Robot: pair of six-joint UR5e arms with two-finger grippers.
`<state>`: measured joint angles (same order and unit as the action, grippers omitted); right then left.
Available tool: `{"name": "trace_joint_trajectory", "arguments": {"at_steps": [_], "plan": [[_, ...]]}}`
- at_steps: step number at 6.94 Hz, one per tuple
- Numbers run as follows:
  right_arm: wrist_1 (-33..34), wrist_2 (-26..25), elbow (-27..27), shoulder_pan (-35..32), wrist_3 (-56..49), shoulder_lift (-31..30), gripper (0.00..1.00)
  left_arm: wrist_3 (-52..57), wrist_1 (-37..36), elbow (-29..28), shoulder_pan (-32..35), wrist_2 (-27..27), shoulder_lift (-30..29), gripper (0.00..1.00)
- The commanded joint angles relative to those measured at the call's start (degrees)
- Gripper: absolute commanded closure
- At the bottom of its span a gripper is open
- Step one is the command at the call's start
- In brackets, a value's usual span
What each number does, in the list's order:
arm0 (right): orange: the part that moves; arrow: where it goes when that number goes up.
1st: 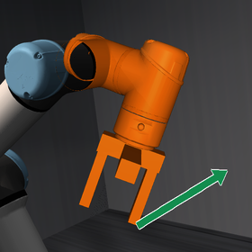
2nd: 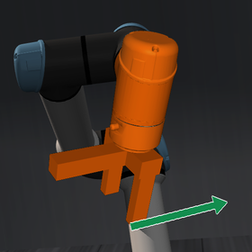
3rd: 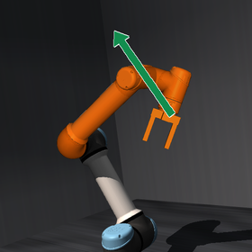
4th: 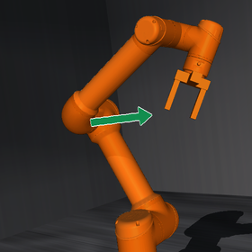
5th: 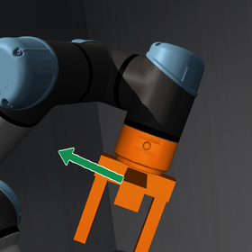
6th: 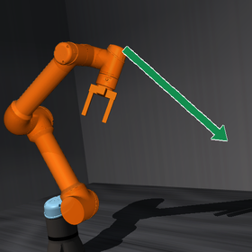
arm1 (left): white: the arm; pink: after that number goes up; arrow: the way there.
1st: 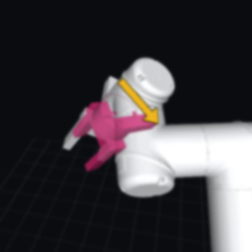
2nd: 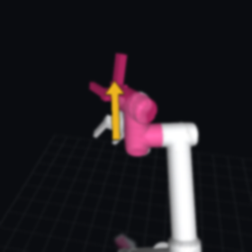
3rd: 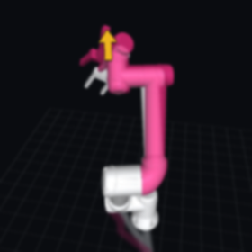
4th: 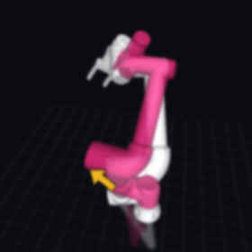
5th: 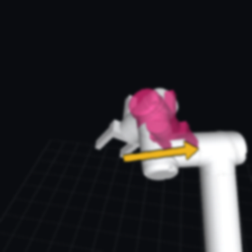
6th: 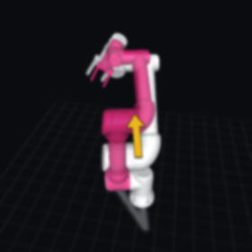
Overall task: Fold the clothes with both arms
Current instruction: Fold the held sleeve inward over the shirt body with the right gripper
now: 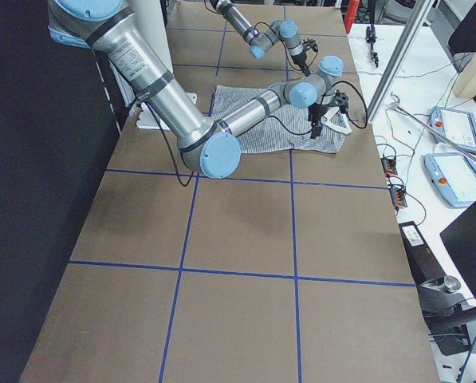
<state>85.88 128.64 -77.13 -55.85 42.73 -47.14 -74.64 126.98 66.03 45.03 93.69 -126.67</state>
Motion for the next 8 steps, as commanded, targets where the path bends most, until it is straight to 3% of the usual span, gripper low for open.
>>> {"name": "trace_joint_trajectory", "arguments": {"at_steps": [1,3,8], "plan": [[-0.1,-0.1,0.0,-0.1,0.0,-0.1,0.00,1.9,0.2,-0.7,-0.3,-0.4,-0.1,0.03],[-0.1,-0.1,0.0,-0.1,0.0,-0.1,0.00,2.9,0.2,-0.8,-0.3,-0.4,-0.1,0.11],[-0.1,-0.2,0.0,-0.1,0.0,-0.2,0.00,3.9,0.1,-0.8,-0.5,-0.4,-0.6,0.69]]}}
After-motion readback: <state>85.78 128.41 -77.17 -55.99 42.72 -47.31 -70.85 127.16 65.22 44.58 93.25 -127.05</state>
